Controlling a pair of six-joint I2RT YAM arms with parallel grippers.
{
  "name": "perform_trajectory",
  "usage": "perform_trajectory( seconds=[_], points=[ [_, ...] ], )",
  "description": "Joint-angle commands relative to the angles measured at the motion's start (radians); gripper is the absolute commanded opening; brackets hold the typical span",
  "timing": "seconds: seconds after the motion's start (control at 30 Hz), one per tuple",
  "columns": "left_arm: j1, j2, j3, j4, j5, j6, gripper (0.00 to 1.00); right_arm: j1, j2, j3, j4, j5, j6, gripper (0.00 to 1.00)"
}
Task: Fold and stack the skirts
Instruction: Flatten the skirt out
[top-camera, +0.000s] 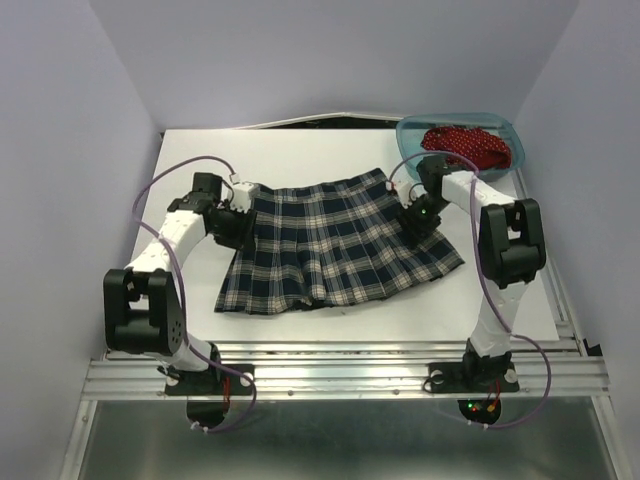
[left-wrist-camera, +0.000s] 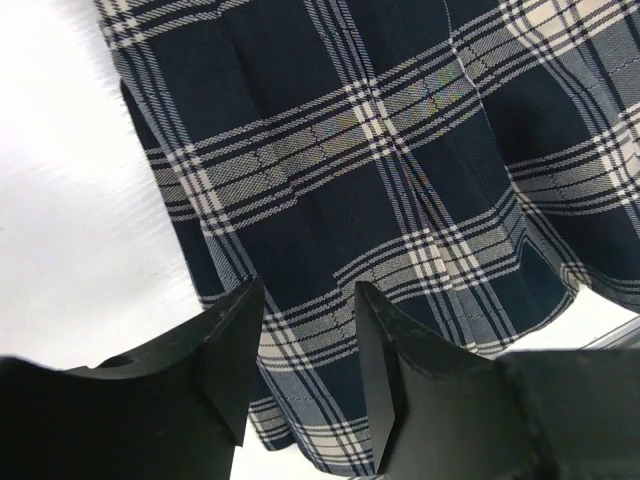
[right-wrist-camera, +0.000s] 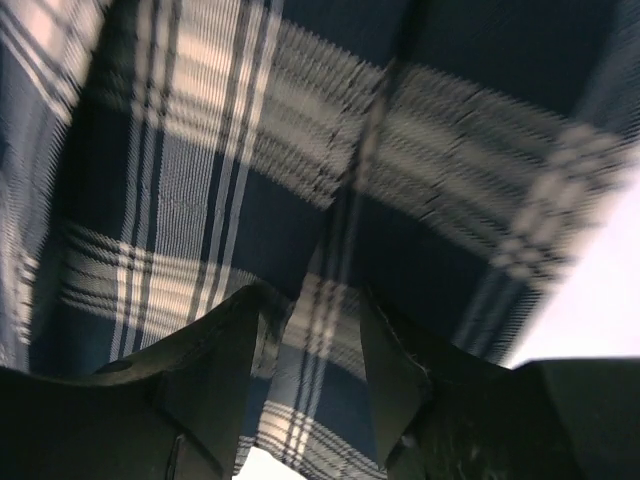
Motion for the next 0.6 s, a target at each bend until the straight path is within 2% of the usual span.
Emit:
perform_trajectory(
  seconds=[0.0,0.13,0.27,0.4,0.43,0.47,0.5,0.57],
  points=[
    [-0.004,0.078,-0.009,0.014,-0.027,0.007,0.51,0.002,-0.019,-0.104,-0.029,0.032,-0.047,0.49],
    [0.001,0.244,0.023,0.029,-0.042,-0.009,0.45,0.032,-0.029,-0.193,-0.064,-0.008,-0.053,0.47],
    [0.020,0.416,0.185,0.035,-0.072,-0.030,0.42,0.150,-0.077,-0.261,-0.112,-0.094,-0.032,0.47],
    [0.022,0.605,0.556,-0.032,-0.102,-0.033,0.41,0.256,-0.074,-0.215,-0.124,-0.305,0.080,0.48],
    [0.021,0.693,0.636,-0.057,-0.102,-0.033,0.41,0.276,-0.062,-0.191,-0.115,-0.342,0.112,0.48],
    [0.021,0.743,0.834,-0.116,-0.102,-0.033,0.42,0.302,-0.033,-0.119,-0.100,-0.381,0.163,0.49],
    [0.021,0.842,0.947,-0.147,-0.104,-0.035,0.44,0.302,-0.016,-0.073,-0.101,-0.468,0.177,0.49],
    [0.021,0.918,1.162,-0.208,-0.105,-0.029,0.48,0.302,0.015,0.031,-0.146,-0.580,0.198,0.52]
  ],
)
